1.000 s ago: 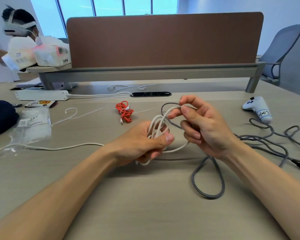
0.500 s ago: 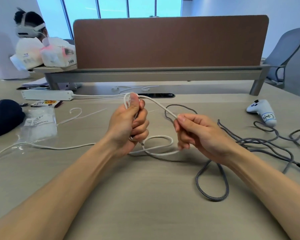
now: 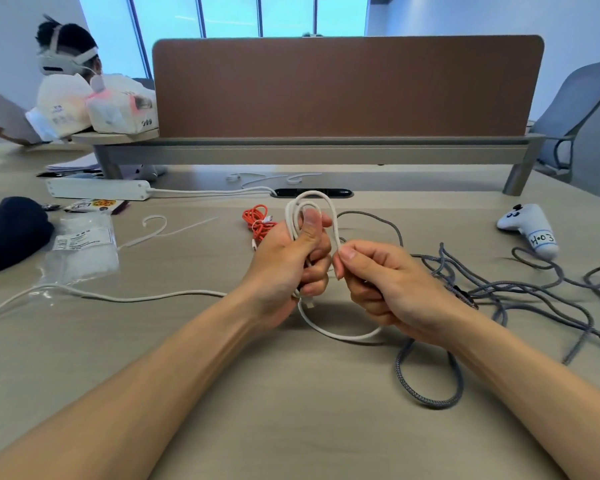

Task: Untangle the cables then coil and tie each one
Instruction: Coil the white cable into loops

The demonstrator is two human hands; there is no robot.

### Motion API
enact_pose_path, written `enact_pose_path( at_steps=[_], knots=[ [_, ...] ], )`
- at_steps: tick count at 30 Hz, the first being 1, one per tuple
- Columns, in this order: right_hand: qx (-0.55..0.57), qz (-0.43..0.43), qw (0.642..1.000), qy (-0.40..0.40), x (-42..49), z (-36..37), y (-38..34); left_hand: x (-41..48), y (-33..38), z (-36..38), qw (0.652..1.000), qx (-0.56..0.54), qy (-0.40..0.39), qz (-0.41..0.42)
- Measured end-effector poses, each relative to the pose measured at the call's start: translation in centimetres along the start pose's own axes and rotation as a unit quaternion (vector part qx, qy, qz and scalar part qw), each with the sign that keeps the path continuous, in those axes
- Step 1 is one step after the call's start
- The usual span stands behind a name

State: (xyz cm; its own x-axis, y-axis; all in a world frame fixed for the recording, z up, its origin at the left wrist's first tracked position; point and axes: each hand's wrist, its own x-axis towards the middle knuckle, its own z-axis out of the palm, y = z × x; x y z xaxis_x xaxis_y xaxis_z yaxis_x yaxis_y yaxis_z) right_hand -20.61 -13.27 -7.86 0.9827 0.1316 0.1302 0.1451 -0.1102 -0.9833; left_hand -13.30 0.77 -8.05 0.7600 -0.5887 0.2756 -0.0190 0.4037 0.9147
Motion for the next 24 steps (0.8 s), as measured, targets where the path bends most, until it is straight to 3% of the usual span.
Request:
enact_pose_path(
  at_steps=[7,14,20,24],
  knots=[
    [-0.003,0.009,1.000,-0.010,0.1,0.6,0.2,-0.4,0.3,0.2,0.997,0.075,-0.020,0.006],
    [0.035,-0.079,0.996,-0.020,0.0,-0.1,0.2,0.9,2.0,-1.3,0.986,-0.130,0.095,0.034],
    [0.129,-0.055,0.990,-0.031,-0.3,-1.6,-0.4,1.4,3.2,-2.8,0.966,-0.189,0.164,0.066],
    [0.147,-0.063,0.987,-0.021,-0.3,-2.2,-0.5,1.3,3.0,-2.6,0.969,-0.183,0.151,0.064]
  ],
)
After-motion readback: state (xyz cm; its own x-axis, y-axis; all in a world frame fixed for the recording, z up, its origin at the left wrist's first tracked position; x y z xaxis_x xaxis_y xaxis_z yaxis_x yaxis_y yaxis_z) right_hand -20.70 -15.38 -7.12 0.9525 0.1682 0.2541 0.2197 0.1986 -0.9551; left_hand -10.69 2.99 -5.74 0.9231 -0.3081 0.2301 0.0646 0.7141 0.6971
